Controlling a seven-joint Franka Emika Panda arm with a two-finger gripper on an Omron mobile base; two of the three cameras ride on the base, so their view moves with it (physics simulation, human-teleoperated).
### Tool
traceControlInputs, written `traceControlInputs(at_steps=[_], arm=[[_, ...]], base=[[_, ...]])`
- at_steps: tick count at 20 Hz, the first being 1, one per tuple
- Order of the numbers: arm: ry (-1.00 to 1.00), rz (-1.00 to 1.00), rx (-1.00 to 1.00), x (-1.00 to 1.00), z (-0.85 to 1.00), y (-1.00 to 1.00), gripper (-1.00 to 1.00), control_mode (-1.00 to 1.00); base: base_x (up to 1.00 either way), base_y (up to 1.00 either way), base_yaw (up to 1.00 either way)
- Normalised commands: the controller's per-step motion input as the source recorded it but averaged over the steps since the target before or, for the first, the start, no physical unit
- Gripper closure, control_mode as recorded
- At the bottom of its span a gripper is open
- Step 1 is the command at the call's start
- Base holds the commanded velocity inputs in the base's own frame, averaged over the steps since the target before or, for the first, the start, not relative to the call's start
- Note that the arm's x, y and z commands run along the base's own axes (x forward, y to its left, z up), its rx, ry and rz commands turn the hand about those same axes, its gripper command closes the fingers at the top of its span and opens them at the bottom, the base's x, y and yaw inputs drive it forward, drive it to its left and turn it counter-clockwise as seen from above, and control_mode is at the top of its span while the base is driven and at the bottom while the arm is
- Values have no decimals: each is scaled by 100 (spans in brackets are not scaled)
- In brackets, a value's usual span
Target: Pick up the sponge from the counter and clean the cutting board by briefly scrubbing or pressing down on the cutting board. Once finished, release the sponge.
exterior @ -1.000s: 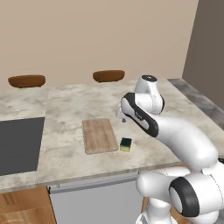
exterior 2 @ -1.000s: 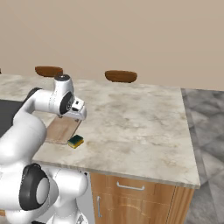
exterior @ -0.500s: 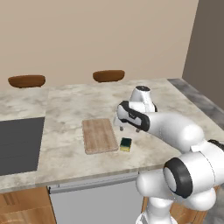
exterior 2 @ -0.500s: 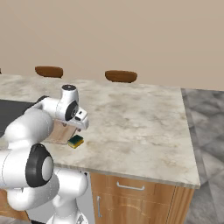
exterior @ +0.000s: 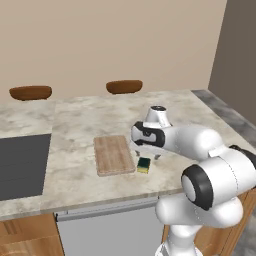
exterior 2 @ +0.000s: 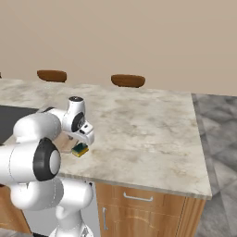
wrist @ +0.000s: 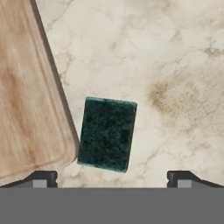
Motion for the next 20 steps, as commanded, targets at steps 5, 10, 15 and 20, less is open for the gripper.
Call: traceControlInputs(at_steps=[5,10,15,20], arm=[[8,-7,0,3,-31,0,-100,-100],[10,-5,0,19,-28,1,-100,-100],[6,-5,0,26,-21,2,-100,-100],[6,-2,0,13,-7,1,-100,-100]], base=[[0,0,0],[0,0,0],[0,0,0],[0,0,0]])
